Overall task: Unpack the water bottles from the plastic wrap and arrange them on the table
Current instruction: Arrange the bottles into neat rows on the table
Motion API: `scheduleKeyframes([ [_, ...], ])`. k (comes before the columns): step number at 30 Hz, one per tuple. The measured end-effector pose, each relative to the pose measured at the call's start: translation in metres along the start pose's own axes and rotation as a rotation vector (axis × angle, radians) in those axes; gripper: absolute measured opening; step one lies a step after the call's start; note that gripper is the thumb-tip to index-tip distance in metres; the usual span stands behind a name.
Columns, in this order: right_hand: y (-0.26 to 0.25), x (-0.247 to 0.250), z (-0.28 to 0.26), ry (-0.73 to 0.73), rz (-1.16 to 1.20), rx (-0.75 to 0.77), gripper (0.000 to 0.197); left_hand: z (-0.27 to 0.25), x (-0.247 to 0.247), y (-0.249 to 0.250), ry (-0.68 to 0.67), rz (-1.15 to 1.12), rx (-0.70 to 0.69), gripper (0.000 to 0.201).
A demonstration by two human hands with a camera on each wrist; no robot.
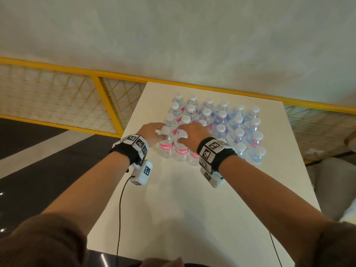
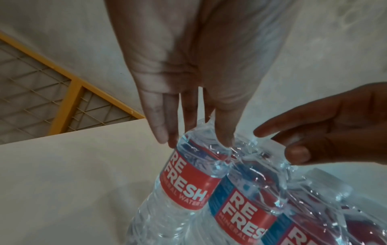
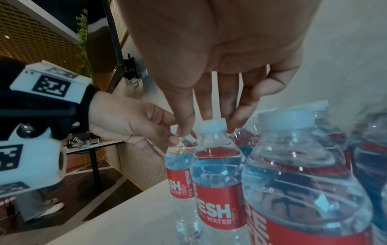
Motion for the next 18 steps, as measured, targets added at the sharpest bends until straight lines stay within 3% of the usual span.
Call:
scheduleKeyframes([
  [4,-0.002,-0.001,0.007,-0.019,0.036,-0.016,0.035,0.004,0.003,-0.002,-0.018,0.008,0.011,0.049],
  [13,-0.004,0.003,0.01,-0.065,0.036,-0.015,0.039,0.003,0.007,-0.001,-0.055,0.048,-0.001,0.052],
  [16,-0.002,0.02,0.01,0.015,0.178,-0.042,0.047,0.006,0.024,0.005,-0.209,0.217,-0.016,0.05],
  [18,0.001,0.044,0.019,0.124,0.291,-0.064,0.045,0.012,0.042,0.013,-0.186,0.249,-0.027,0.046],
])
Point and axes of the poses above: each hand's wrist, its own z-axis towards the middle knuckle, its own x-axis out of the back of the hand, y = z × x, the point moved 1 cm from there along z, towards the middle knuckle, and after that the axes turned 1 degree about x, right-handed, at the moved point
